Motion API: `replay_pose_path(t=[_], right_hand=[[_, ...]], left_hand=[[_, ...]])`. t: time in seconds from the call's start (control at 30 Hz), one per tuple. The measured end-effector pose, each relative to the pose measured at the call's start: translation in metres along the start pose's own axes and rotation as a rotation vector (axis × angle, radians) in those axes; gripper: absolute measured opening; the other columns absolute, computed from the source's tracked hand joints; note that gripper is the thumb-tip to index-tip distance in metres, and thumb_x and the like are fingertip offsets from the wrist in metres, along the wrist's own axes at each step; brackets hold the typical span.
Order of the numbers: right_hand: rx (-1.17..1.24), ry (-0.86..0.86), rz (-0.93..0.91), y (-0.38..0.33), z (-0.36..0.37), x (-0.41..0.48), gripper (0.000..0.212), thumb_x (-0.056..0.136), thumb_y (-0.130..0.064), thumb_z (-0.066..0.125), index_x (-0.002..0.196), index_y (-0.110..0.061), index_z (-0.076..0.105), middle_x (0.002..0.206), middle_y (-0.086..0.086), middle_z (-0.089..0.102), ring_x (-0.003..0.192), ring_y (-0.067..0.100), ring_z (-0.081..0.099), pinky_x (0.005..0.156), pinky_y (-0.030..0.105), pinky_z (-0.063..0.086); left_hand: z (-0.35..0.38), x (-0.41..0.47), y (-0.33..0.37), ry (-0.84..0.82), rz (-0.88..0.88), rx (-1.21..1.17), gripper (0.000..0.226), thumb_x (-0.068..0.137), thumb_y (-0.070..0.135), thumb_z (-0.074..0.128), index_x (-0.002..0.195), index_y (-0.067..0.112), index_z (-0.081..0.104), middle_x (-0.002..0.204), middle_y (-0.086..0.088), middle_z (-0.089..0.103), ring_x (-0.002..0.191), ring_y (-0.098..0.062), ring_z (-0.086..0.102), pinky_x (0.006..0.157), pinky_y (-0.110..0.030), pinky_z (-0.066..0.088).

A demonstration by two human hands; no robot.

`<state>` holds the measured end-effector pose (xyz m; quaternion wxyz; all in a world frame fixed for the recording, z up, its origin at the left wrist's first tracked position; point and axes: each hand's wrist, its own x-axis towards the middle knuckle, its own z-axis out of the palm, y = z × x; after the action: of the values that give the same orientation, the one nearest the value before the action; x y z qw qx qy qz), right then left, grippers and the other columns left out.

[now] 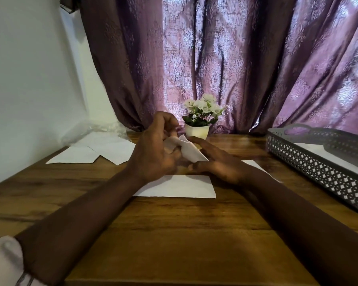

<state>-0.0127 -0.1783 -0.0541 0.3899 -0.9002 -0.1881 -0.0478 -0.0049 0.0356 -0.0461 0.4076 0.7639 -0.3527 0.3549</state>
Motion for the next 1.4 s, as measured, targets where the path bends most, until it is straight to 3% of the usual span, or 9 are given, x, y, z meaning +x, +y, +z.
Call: replay_pose_path(t=[0.27, 0.43, 0.6, 0.67, 0.77, 0.9, 1.1, 1.3, 1.4], right_hand=[[0.025, 0.001, 0.030, 0.000, -0.001, 0.001, 0.084, 0.072, -0.049, 0.068, 0.151, -0.047, 0.038, 0.129, -0.011, 0.064, 0.118, 0.013, 0.059, 0.106, 0.044, 0.047], [-0.063, -0.030, 0.032, 0.000, -0.002, 0.001, 0.085, 0.076, -0.060, 0.071, 0.152, -0.051, 0.034, 0.131, -0.009, 0.062, 0.124, 0.017, 0.056, 0.105, 0.039, 0.045], [-0.165, -0.044, 0.012, 0.000, -0.001, -0.001, 0.096, 0.070, -0.081, 0.069, 0.153, -0.051, 0.030, 0.137, -0.011, 0.063, 0.129, 0.011, 0.055, 0.110, 0.038, 0.042], [-0.190, -0.056, 0.002, -0.001, -0.002, -0.002, 0.098, 0.071, -0.081, 0.069, 0.154, -0.052, 0.026, 0.141, -0.011, 0.061, 0.128, 0.011, 0.054, 0.104, 0.034, 0.043], [-0.230, -0.067, -0.028, -0.003, -0.002, -0.006, 0.101, 0.071, -0.075, 0.074, 0.156, -0.048, 0.026, 0.147, -0.013, 0.054, 0.122, 0.004, 0.049, 0.092, 0.023, 0.039], [-0.241, -0.039, -0.034, 0.000, -0.005, -0.005, 0.111, 0.062, -0.085, 0.072, 0.156, -0.051, 0.023, 0.159, -0.013, 0.040, 0.138, 0.008, 0.042, 0.113, 0.036, 0.038], [-0.477, -0.070, 0.011, 0.007, -0.015, 0.000, 0.125, 0.050, -0.101, 0.057, 0.155, -0.057, 0.003, 0.169, -0.008, 0.024, 0.154, 0.022, 0.024, 0.124, 0.055, 0.017], [-0.482, -0.065, 0.008, 0.017, -0.014, 0.006, 0.118, 0.057, -0.093, 0.065, 0.154, -0.056, 0.010, 0.167, -0.007, 0.028, 0.150, 0.024, 0.032, 0.121, 0.053, 0.027], [-0.437, -0.009, -0.022, 0.017, -0.013, 0.005, 0.112, 0.061, -0.085, 0.072, 0.155, -0.052, 0.019, 0.164, -0.008, 0.034, 0.146, 0.021, 0.037, 0.119, 0.050, 0.032]], left_hand=[[-0.007, -0.002, -0.021, -0.243, -0.199, -0.106, 0.029, 0.074, 0.021, 0.092, 0.090, 0.032, 0.070, 0.092, 0.018, 0.074, 0.086, -0.007, 0.070, 0.069, -0.015, 0.051], [-0.007, -0.002, -0.029, -0.405, -0.211, -0.062, 0.031, 0.083, 0.019, 0.084, 0.114, 0.017, 0.079, 0.110, 0.005, 0.078, 0.101, -0.016, 0.072, 0.090, -0.044, 0.059], [-0.005, -0.004, -0.020, -0.631, -0.241, -0.075, 0.037, 0.084, 0.020, 0.077, 0.121, 0.019, 0.075, 0.122, 0.006, 0.075, 0.116, -0.016, 0.068, 0.101, -0.051, 0.053], [-0.003, -0.007, -0.017, -0.699, -0.209, 0.030, 0.035, 0.083, 0.038, 0.077, 0.118, 0.034, 0.073, 0.119, 0.015, 0.072, 0.115, -0.010, 0.065, 0.098, -0.045, 0.054], [0.000, -0.012, -0.005, -0.753, -0.206, 0.086, 0.022, 0.087, 0.039, 0.078, 0.108, 0.040, 0.070, 0.110, 0.024, 0.069, 0.104, 0.002, 0.062, 0.091, -0.027, 0.051], [-0.002, -0.009, 0.004, -0.905, -0.157, 0.306, 0.079, 0.082, 0.073, 0.057, 0.152, 0.043, 0.040, 0.160, 0.016, 0.041, 0.145, -0.010, 0.036, 0.122, -0.043, 0.027], [0.001, -0.013, -0.017, -0.949, -0.250, 0.284, 0.098, 0.064, 0.100, 0.052, 0.148, 0.051, 0.043, 0.161, 0.021, 0.036, 0.148, -0.009, 0.034, 0.120, -0.045, 0.032], [-0.001, -0.010, -0.016, -0.860, -0.210, 0.092, 0.081, 0.077, 0.083, 0.063, 0.147, 0.048, 0.048, 0.154, 0.026, 0.045, 0.144, -0.007, 0.043, 0.118, -0.044, 0.038], [-0.009, -0.006, -0.012, -0.769, -0.276, -0.139, 0.051, 0.088, 0.056, 0.071, 0.132, 0.030, 0.069, 0.135, 0.019, 0.066, 0.127, -0.005, 0.059, 0.110, -0.038, 0.045]])
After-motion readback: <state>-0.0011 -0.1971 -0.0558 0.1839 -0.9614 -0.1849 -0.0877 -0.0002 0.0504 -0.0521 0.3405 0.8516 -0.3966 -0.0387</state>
